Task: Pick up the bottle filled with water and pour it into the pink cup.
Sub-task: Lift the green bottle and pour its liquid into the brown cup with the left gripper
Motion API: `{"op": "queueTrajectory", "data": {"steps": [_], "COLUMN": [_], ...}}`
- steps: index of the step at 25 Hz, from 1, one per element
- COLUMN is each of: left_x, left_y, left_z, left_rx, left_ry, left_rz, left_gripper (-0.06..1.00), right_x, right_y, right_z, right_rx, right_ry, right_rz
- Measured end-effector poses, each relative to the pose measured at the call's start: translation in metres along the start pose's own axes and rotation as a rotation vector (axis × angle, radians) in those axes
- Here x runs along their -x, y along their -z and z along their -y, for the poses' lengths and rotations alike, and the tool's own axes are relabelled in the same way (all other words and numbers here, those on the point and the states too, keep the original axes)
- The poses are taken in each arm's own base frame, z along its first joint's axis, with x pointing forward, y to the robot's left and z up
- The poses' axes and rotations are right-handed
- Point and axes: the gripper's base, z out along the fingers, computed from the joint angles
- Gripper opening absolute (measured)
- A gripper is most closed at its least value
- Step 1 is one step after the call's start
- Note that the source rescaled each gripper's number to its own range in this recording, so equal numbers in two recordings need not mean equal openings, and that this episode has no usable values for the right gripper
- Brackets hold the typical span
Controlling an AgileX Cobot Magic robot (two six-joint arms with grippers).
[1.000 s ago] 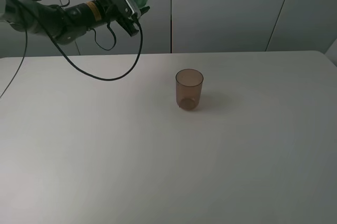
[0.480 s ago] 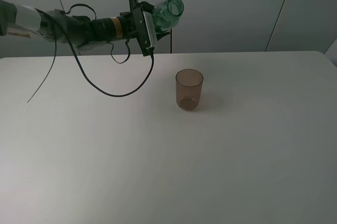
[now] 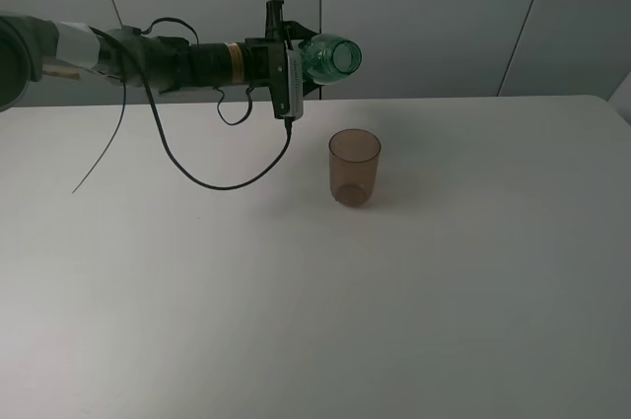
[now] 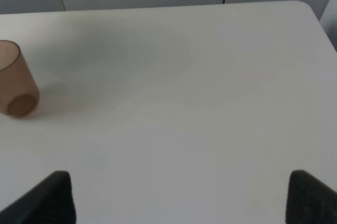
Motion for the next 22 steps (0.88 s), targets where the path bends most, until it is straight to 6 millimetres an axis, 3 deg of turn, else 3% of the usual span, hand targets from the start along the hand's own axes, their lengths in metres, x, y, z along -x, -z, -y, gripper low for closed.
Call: {"op": "queueTrajectory", "data": {"steps": [10,22], "left_x": [-0.007,-0.004], "left_y": [-0.011,-0.015], "left_z": [0.016,0.018], "left_rx": [-0.017,-0.044], "left_ry": [-0.098,-0.252], "left_rz": [0.009,0.012], "left_gripper": [0.02,0.02], "right_x": [0.0,0.0], "right_y": [0.0,0.0], "right_z": [0.0,0.0], "right_rx": [0.0,0.0], "right_ry": [0.0,0.0], "right_rz": [0.0,0.0]}}
